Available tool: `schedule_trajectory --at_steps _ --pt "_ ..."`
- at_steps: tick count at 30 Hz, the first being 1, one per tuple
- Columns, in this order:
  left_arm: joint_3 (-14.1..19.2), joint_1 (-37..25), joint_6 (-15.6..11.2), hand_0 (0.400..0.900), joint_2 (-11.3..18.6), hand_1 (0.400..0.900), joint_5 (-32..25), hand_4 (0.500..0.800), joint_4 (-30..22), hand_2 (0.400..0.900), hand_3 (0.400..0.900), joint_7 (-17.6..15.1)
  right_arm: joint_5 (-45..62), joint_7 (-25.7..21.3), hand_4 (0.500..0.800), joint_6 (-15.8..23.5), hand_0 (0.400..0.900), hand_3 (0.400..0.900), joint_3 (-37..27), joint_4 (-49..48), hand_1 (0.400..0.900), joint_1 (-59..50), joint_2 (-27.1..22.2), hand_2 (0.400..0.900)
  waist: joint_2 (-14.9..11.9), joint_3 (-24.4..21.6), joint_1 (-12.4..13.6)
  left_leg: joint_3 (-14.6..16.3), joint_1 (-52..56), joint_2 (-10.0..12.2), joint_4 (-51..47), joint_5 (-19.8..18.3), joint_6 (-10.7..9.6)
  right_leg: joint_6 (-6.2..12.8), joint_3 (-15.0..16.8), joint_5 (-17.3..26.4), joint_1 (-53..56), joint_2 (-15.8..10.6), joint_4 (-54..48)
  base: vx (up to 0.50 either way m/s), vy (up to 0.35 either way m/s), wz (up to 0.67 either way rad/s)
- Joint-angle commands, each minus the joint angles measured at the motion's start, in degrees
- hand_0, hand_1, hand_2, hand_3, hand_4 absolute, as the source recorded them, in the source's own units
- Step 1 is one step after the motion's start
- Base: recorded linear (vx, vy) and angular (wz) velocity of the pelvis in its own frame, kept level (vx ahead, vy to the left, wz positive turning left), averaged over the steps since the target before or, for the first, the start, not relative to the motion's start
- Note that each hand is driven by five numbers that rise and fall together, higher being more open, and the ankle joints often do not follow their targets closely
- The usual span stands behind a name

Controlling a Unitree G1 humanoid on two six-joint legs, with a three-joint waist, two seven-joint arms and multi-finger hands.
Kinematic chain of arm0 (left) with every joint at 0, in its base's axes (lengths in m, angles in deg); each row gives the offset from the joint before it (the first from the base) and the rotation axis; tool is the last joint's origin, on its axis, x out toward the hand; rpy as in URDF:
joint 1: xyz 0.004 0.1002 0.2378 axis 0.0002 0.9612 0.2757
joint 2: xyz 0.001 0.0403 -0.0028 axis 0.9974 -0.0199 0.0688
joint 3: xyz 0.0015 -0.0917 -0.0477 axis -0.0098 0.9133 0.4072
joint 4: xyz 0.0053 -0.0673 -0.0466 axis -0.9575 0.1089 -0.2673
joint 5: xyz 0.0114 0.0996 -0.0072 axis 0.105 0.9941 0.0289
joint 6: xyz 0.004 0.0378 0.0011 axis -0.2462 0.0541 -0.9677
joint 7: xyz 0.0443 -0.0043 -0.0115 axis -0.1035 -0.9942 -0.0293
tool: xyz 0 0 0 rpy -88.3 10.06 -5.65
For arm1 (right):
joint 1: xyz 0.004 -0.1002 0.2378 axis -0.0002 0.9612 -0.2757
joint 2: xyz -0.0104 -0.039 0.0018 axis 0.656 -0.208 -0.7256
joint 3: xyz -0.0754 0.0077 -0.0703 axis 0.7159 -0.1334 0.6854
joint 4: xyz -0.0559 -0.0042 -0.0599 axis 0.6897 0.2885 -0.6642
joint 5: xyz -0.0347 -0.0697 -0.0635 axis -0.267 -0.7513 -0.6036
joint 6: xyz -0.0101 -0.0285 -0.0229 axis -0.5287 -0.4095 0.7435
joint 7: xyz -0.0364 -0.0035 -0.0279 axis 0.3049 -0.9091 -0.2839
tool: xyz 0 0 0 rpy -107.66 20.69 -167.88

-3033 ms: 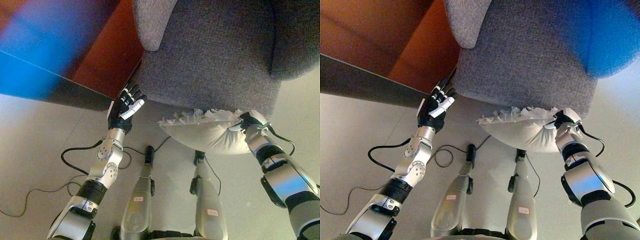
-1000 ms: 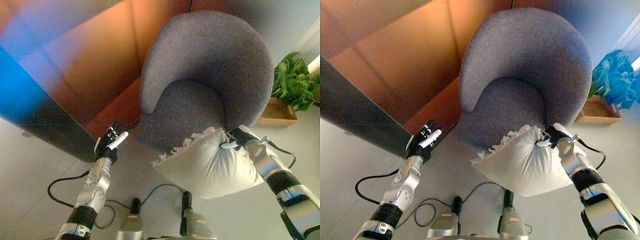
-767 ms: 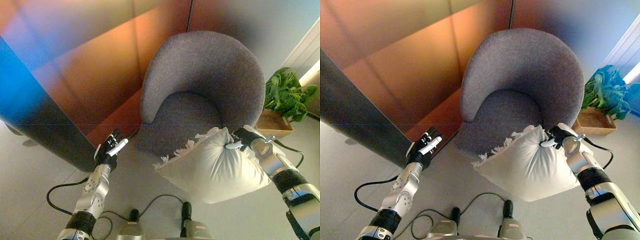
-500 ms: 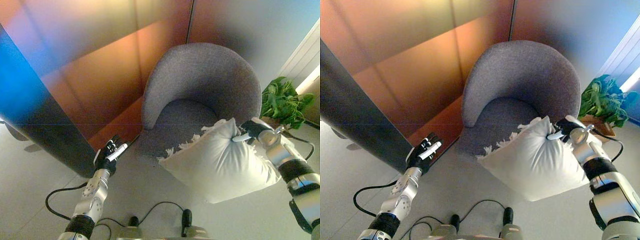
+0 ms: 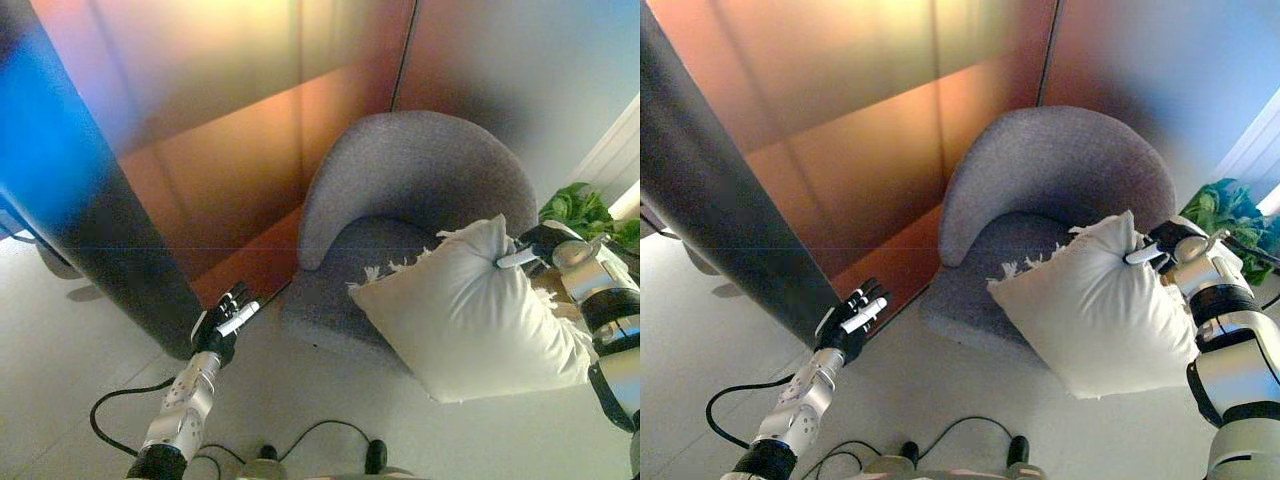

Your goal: Pick up the pillow and put it on the sofa.

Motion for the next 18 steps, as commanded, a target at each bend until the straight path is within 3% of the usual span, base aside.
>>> schedule_trajectory --at_steps 1,6,9,10,11,12,18 --pt "-5.6 -5.3 -4.8 0.900 3.4 0.900 -1.7 0.800 -5.5 0.900 0.900 2.3 -2.1 -9.3 0.500 2.1 0.400 0.400 6.6 2.6 0.400 -16.1 -3.4 0.400 -1.2 -3.3 2.0 -3.1 -4.0 1.3 -0.3 1.1 -1.4 4.99 0.6 -1.0 2.0 -2.2 0.3 -0.25 -0.058 0.06" --pt "-7.1 -13.3 -8.1 0.900 3.9 0.900 -4.3 0.800 -6.6 0.900 0.900 0.9 1.6 -17.6 0.500 1.0 0.400 0.400 10.7 4.5 0.400 -23.5 -2.5 0.400 1.0 4.6 2.4 -4.4 -10.4 1.1 -0.4 2.9 -1.1 4.79 0.9 -0.1 -3.7 -1.6 0.4 -0.38 -0.042 0.00" --pt "-7.8 -15.3 -9.8 0.900 4.1 0.900 -4.9 0.800 -8.1 0.900 0.900 -0.3 3.1 -20.3 0.500 0.8 0.400 0.400 12.9 4.6 0.400 -26.1 -2.6 0.400 1.8 7.4 2.1 -4.7 -13.3 0.9 -0.4 4.0 -0.9 4.51 1.5 0.4 -6.4 -1.0 0.4 -0.23 -0.026 -0.03" --pt "-7.9 -15.4 -10.2 0.900 4.1 0.900 -5.1 0.800 -8.6 0.900 0.900 -0.6 3.6 -20.8 0.547 0.6 0.478 0.478 13.4 4.4 0.478 -26.5 -2.7 0.478 2.0 8.0 2.0 -4.7 -13.8 0.8 -0.4 4.2 -0.8 4.44 1.5 0.5 -6.9 -0.9 0.5 -0.11 0.008 -0.04" --pt "-8.0 -15.5 -10.6 0.900 4.1 0.900 -5.1 0.800 -9.3 0.900 0.900 -1.1 3.9 -21.2 0.631 -0.1 0.618 0.618 14.0 3.9 0.618 -26.9 -2.7 0.618 2.2 8.6 1.9 -4.7 -14.3 0.7 -0.4 4.3 -0.7 4.37 1.5 0.6 -7.4 -0.9 0.6 -0.07 0.018 -0.02" --pt "-8.2 -15.6 -10.8 0.900 4.2 0.900 -5.2 0.800 -9.6 0.900 0.900 -1.3 3.8 -21.4 0.800 -0.3 0.900 0.900 14.3 3.9 0.900 -27.1 -2.6 0.900 2.2 8.8 1.8 -4.5 -14.5 0.7 -0.4 4.4 -0.7 4.35 1.5 0.6 -7.7 -1.0 0.6 -0.05 0.026 -0.01" --pt "-8.3 -15.9 -10.5 0.900 5.1 0.900 -6.0 0.800 -10.1 0.900 0.900 -1.6 3.7 -21.2 0.800 -1.3 0.900 0.900 14.6 4.7 0.900 -27.4 -2.4 0.900 2.2 8.8 1.7 -3.5 -14.7 0.3 -0.4 4.5 -0.7 4.40 0.8 0.7 -8.1 -1.6 1.0 0.00 0.009 0.00"
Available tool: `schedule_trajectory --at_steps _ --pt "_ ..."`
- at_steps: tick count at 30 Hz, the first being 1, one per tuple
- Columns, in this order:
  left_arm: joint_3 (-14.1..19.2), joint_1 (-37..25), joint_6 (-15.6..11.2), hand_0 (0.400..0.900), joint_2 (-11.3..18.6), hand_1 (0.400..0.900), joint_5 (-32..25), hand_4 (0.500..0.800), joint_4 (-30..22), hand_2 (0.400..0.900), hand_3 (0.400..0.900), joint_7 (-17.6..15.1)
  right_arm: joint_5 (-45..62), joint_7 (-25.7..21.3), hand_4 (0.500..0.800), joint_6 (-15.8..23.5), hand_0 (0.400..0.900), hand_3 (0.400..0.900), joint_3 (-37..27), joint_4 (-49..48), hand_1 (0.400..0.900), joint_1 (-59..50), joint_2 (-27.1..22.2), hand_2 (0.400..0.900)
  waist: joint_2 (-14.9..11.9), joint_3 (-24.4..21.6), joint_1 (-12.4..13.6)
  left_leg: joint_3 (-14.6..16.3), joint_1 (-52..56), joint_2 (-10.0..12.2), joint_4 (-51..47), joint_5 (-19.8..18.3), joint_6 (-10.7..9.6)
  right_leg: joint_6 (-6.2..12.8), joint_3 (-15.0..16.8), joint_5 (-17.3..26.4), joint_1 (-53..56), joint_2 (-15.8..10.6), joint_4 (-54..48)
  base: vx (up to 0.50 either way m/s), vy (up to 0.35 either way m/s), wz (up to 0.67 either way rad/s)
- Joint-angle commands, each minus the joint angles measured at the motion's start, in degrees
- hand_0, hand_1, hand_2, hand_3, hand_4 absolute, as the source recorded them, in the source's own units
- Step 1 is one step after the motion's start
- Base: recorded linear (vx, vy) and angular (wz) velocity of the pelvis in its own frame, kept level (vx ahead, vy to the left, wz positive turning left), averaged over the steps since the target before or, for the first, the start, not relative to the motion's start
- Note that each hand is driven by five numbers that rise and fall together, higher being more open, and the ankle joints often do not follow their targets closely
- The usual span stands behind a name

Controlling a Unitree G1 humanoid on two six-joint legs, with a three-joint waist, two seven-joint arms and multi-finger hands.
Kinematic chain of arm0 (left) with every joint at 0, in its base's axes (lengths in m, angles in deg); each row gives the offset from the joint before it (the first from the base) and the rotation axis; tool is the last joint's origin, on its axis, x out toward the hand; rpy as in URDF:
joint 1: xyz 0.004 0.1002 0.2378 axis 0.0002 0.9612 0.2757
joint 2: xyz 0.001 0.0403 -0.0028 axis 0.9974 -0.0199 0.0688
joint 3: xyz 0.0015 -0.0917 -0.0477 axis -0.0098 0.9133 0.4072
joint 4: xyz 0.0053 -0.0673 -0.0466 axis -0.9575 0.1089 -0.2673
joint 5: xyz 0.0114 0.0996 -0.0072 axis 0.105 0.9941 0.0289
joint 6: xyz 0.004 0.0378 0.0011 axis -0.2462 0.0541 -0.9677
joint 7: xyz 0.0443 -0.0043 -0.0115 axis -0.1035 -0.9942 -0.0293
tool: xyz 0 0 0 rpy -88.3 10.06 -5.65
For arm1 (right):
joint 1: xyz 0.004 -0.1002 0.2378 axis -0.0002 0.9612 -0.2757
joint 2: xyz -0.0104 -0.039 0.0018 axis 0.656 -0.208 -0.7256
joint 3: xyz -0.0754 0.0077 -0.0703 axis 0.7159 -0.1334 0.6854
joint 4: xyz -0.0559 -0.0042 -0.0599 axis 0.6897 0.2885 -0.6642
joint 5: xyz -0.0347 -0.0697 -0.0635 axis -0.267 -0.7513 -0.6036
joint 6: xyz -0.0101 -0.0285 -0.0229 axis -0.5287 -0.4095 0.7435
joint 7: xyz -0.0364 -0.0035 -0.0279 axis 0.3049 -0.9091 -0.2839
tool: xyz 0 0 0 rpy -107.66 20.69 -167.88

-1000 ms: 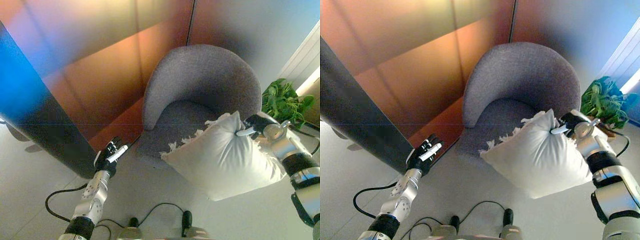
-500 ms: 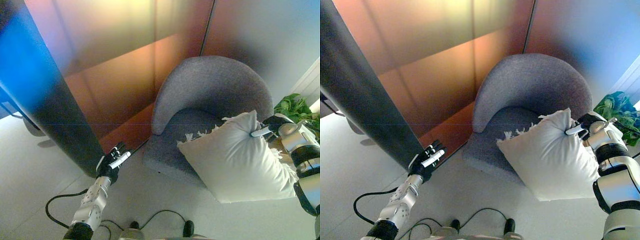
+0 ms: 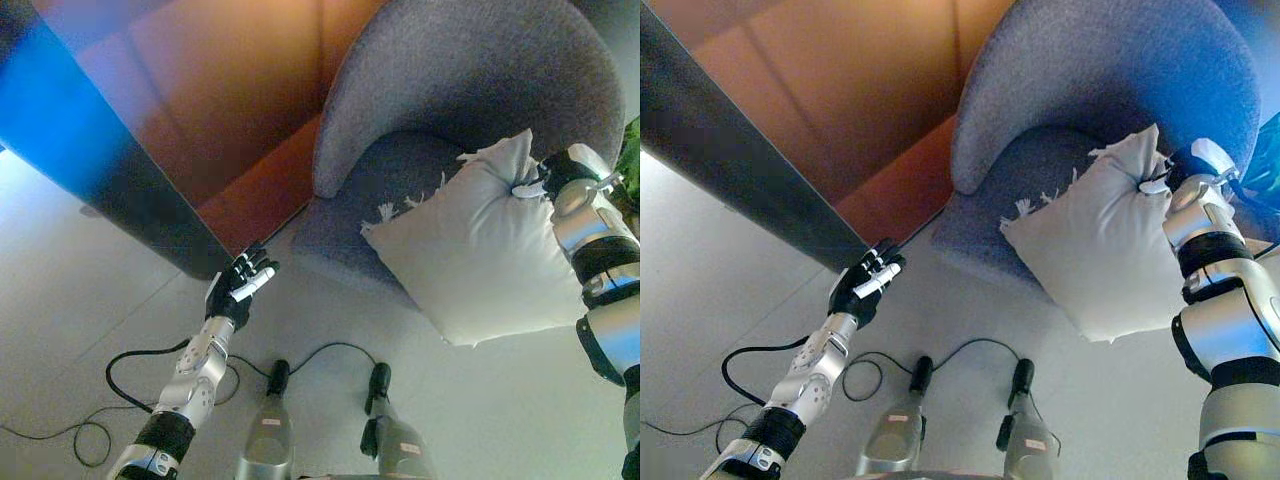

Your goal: Pick up the pillow and put it on the sofa.

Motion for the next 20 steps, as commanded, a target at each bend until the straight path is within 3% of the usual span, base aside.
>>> schedule_trajectory --at_steps 1,20 --pt "-2.1 -7.4 -6.4 0.900 3.0 0.900 -1.7 0.800 -6.7 0.900 0.900 0.1 -0.9 -2.3 0.800 -0.4 0.900 0.900 7.0 1.0 0.900 -10.4 -4.7 0.900 1.2 -1.6 1.3 -1.4 -1.5 0.4 -0.7 0.2 0.3 5.31 1.4 -2.6 4.0 -1.9 0.8 0.02 0.018 0.04" --pt "-0.8 -5.9 -4.1 0.900 3.3 0.900 -0.6 0.800 -5.9 0.900 0.900 0.3 -2.2 -2.4 0.800 -0.1 0.900 0.900 4.0 1.1 0.900 -6.5 -5.5 0.900 0.4 -3.6 0.7 0.8 1.9 0.7 -0.7 -1.1 0.1 5.55 1.7 -3.1 6.3 -2.4 1.0 0.03 0.000 0.00"
